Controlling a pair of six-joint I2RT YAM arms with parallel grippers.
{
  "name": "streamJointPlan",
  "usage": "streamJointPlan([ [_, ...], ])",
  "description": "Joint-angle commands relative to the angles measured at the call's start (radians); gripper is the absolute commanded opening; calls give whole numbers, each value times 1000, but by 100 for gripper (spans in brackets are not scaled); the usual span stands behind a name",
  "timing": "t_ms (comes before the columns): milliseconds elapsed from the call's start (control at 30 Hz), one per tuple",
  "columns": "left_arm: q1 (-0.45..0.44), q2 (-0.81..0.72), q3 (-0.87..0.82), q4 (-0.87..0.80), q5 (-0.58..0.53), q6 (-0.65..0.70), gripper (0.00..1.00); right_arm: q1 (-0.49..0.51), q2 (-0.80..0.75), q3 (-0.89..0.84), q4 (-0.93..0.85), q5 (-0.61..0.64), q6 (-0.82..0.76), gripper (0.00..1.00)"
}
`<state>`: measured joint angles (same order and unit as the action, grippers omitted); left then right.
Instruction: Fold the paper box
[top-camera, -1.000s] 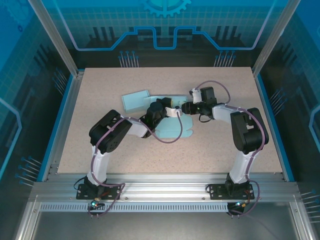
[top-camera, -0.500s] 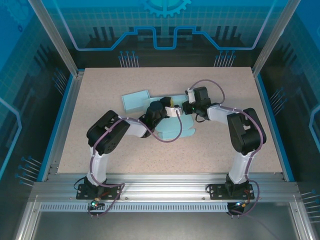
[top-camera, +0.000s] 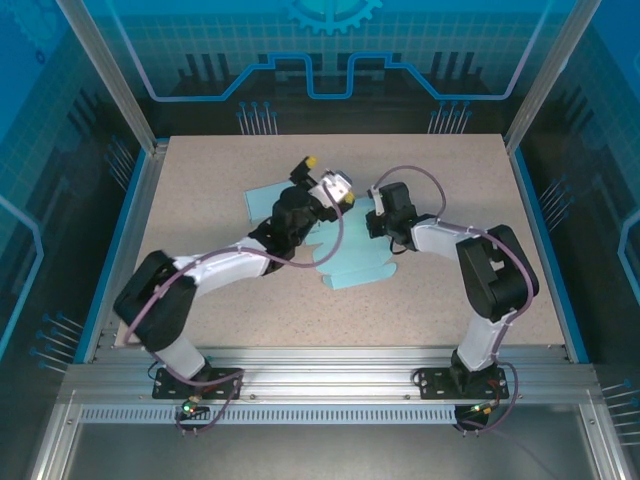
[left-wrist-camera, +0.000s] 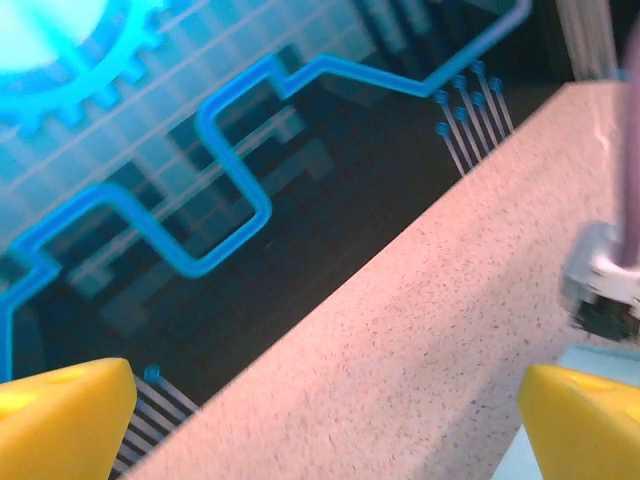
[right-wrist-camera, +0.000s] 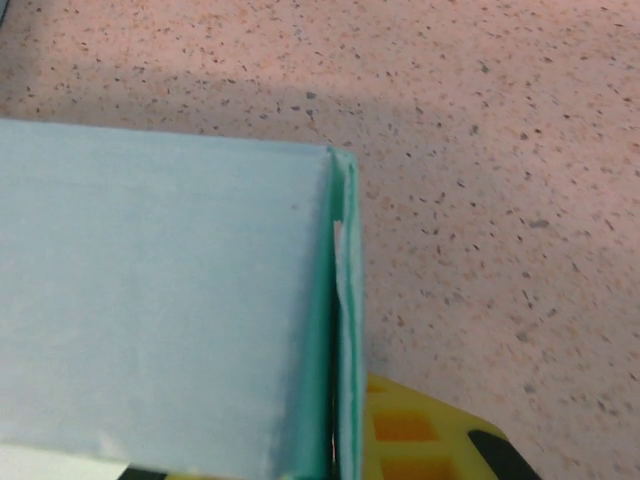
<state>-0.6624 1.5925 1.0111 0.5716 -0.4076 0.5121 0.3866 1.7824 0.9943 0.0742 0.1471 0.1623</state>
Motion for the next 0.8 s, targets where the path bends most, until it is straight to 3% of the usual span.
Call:
streamJointPlan([
  [0,24,-71,48,-350,-126,-431,99,14,-58,-41,-3,34,30,10],
  [133,85,-117,78,-633,-63,-710,99,12,-99,-101,21,43,56,9],
  [300,170,-151,0,-678,123,-951,99,12,-131,-173,62,46,94,9],
  [767,181,39,32,-653,253,-988,99,12,-144,-195,84,27,129,7],
])
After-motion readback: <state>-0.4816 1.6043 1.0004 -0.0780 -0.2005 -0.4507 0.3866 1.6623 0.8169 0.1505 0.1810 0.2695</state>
